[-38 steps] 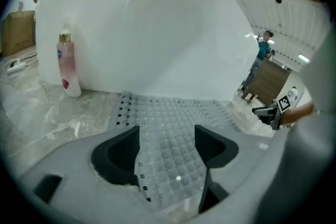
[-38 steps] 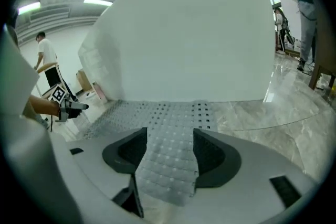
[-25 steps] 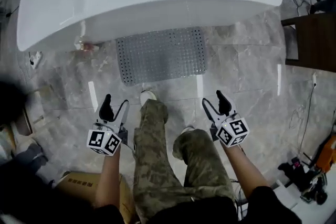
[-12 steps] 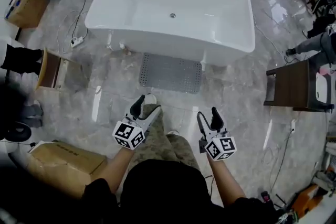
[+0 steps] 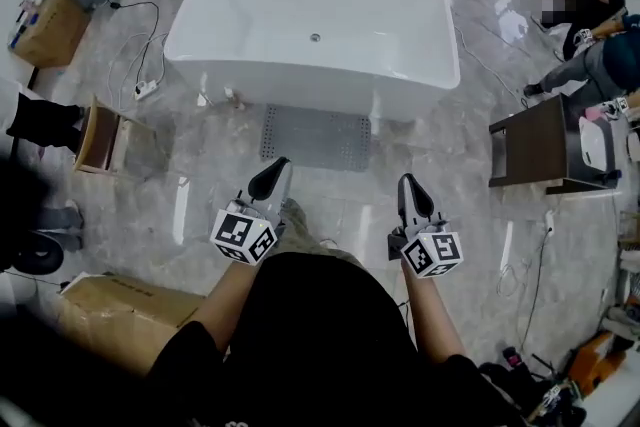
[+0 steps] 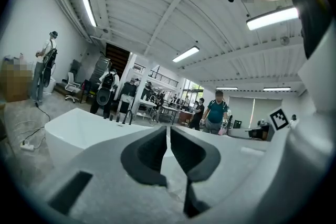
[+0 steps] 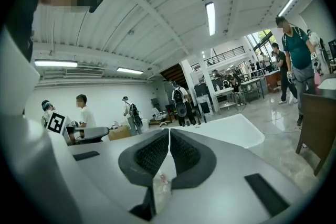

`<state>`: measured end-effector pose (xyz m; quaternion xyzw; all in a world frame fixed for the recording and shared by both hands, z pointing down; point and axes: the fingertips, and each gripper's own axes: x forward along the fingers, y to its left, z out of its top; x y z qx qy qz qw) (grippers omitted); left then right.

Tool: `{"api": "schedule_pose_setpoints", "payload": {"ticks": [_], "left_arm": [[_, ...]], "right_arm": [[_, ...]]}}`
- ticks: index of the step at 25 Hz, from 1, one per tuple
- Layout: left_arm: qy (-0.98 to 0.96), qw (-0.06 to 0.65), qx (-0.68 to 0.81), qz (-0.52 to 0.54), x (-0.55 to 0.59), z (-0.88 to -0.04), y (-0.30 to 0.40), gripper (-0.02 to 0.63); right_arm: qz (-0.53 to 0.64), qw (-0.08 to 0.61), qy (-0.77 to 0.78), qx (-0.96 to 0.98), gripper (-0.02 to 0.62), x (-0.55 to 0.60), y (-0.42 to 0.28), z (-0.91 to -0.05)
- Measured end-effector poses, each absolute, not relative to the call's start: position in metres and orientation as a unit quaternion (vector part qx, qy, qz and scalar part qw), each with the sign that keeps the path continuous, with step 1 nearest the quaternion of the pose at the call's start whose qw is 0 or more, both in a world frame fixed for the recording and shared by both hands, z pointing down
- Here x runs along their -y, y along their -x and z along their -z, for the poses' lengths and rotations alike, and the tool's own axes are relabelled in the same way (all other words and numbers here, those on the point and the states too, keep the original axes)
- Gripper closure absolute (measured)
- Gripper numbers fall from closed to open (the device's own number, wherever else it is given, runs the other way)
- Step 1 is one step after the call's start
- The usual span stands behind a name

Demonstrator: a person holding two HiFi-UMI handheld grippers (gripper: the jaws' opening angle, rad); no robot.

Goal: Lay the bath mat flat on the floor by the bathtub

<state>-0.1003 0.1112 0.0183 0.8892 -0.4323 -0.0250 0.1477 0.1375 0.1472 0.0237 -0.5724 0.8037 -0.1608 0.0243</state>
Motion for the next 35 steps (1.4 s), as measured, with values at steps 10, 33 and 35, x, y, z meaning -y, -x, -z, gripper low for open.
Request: {"api": "schedule_pose_setpoints", "payload": {"ticks": [10,33,35], "left_arm": [[-0.876,0.103,0.47,0.023,-0.1,0.017,0.114,0.589],[-0.873,0.104,0.477,-0.012,-0.151,-0.005,0.096,0.589],[-0.871,0.1,0.48,-0.013,-0.15,-0.005,0.09,0.589]], "right_arm": [[0.062,-0.005,0.579,-0.813,0.581,-0.118,-0.15,0.043],[0.07,-0.026,0.611,-0.788,0.583,-0.173,-0.17,0.017],[0.069,-0.028,0.614,-0.786,0.583,-0.177,-0.176,0.015]]}}
